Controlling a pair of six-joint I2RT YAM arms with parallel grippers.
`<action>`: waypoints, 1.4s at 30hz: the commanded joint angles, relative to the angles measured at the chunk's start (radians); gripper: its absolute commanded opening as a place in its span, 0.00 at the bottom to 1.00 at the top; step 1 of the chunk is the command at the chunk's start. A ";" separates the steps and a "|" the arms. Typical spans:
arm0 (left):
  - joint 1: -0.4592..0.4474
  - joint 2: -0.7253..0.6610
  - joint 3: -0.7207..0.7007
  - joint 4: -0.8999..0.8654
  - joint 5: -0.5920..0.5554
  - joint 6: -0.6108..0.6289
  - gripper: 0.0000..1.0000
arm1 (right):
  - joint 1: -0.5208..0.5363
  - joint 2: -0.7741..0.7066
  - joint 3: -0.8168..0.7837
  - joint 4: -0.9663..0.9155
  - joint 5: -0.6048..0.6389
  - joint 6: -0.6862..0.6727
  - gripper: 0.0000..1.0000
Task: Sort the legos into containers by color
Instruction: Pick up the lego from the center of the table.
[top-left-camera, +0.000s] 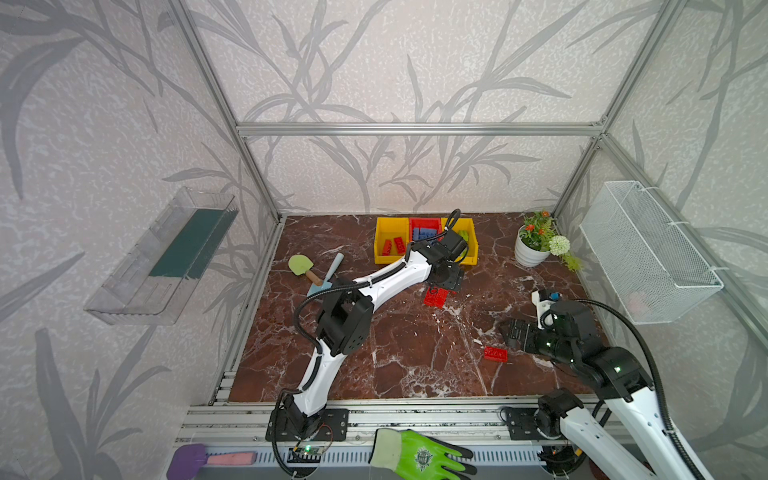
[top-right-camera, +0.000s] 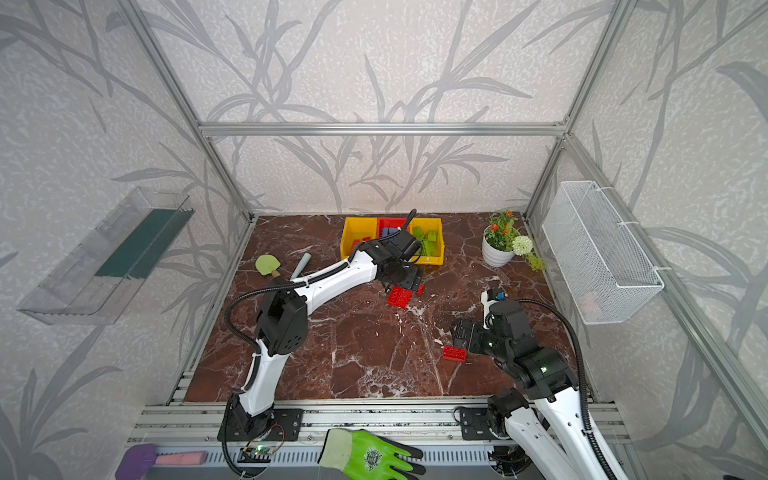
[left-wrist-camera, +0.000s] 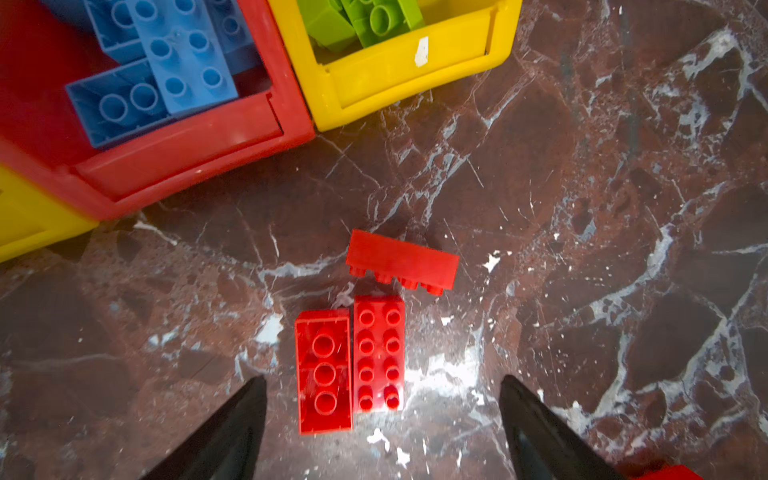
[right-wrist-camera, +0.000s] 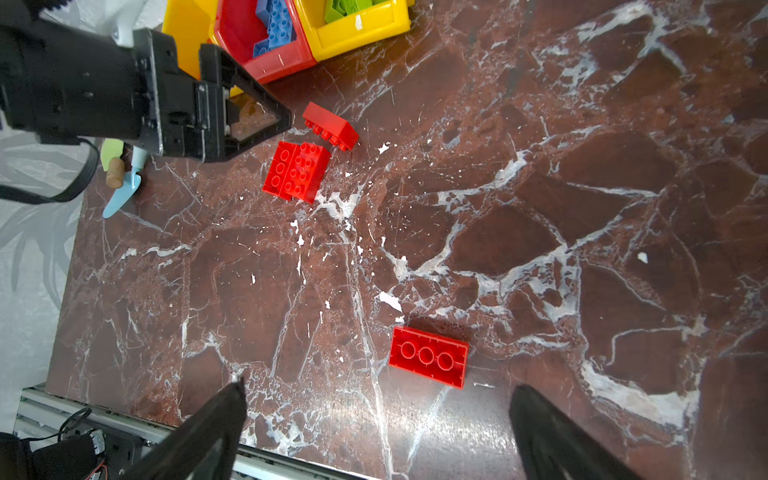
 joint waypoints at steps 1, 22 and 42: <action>0.001 0.063 0.087 -0.029 0.022 0.066 0.88 | 0.005 0.004 0.007 -0.027 0.013 0.008 0.99; -0.007 0.271 0.314 -0.110 0.011 0.159 0.89 | 0.005 0.113 0.010 0.029 0.030 -0.005 0.99; -0.007 0.326 0.322 -0.099 0.011 0.158 0.86 | 0.005 0.119 0.003 0.033 0.035 -0.007 0.99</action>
